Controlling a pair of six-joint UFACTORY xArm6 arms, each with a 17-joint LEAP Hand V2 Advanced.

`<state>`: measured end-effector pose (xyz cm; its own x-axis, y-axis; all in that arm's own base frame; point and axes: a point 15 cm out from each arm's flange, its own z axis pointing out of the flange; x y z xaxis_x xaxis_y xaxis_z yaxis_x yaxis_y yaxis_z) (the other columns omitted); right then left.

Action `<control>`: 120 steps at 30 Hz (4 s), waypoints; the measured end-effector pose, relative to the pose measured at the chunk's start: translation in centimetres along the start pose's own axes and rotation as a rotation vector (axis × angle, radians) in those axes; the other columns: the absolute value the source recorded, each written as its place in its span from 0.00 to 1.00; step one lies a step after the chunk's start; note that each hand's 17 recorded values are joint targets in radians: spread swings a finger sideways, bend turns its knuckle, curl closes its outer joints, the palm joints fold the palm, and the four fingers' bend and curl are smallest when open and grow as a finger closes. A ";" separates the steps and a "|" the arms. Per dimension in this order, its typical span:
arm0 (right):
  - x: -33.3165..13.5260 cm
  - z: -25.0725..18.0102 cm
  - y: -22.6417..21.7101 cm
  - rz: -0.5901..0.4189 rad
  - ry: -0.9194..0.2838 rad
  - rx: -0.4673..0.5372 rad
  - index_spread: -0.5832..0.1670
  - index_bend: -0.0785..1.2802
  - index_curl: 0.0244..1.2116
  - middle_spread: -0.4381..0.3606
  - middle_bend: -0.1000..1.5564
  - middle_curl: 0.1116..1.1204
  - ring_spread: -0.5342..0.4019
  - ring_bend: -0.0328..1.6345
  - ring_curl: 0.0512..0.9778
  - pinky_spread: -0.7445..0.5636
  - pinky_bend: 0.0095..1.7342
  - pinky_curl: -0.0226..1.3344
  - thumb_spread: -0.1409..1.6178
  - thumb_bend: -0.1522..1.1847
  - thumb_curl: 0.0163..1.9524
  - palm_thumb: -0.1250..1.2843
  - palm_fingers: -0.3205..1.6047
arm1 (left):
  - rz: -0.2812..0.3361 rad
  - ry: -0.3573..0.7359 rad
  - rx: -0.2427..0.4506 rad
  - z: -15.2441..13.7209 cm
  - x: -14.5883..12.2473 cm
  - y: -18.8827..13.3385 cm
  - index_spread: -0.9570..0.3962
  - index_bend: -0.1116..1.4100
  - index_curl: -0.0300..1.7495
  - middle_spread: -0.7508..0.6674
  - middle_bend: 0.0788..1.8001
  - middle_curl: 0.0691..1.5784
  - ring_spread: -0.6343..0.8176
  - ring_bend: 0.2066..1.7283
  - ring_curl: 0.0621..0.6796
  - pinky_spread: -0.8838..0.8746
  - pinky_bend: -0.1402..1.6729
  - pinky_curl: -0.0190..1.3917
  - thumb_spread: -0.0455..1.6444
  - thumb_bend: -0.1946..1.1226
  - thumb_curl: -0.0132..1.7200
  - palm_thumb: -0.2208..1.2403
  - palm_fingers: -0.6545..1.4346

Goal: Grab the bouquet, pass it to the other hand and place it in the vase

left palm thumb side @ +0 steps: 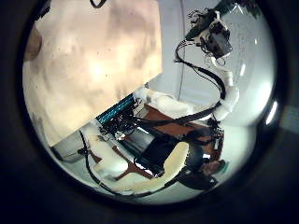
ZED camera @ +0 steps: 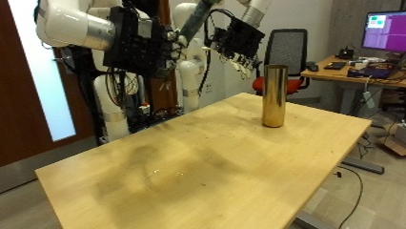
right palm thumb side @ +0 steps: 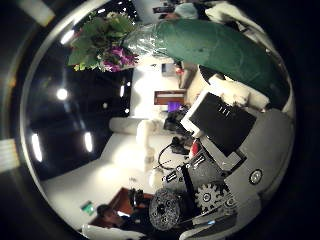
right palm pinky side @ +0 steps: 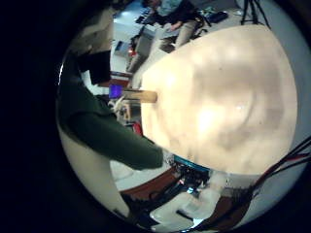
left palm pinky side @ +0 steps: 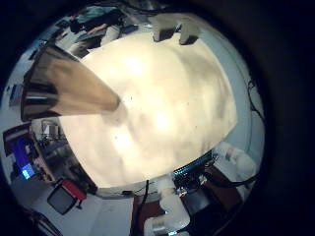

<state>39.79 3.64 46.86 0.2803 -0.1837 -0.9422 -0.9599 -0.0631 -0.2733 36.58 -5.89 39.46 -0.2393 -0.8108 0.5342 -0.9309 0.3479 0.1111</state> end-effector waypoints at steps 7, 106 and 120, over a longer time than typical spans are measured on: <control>0.4 3.6 1.7 -0.170 -0.098 -0.069 0.41 0.80 0.84 0.40 0.90 0.60 0.36 0.89 0.63 0.41 0.71 0.63 0.27 0.10 0.48 0.95 0.75 | 0.024 0.095 0.094 -1.8 1.8 -0.8 0.96 0.18 0.19 0.91 0.07 0.14 0.85 0.10 0.28 0.80 0.18 0.21 0.50 0.12 0.19 0.21 0.30; 8.4 15.5 2.4 -0.194 0.341 -0.129 0.40 0.14 0.33 0.74 0.24 0.23 0.75 0.39 0.25 0.78 0.35 0.41 0.63 0.09 0.23 0.55 0.09 | 0.128 0.670 0.403 -6.2 11.9 -3.1 0.24 0.52 0.35 0.14 0.57 0.63 0.15 0.82 0.82 0.20 0.79 0.50 0.44 0.13 0.34 0.86 0.82; 8.8 14.2 1.5 -0.074 0.162 -0.055 0.35 0.14 0.12 0.77 0.17 0.17 0.78 0.29 0.20 0.82 0.30 0.29 0.63 0.09 0.20 0.55 0.12 | 0.150 0.593 0.533 -11.7 11.4 -1.8 0.18 0.38 0.59 0.15 0.58 0.63 0.16 0.82 0.80 0.20 0.77 0.51 0.34 0.13 0.42 0.88 0.82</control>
<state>40.64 15.87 35.41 0.3521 -0.3319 -0.8751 -0.9359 -0.1348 -0.3254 38.80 -10.23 55.14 -0.3251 -0.3372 0.8835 -0.9426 0.0404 -0.3314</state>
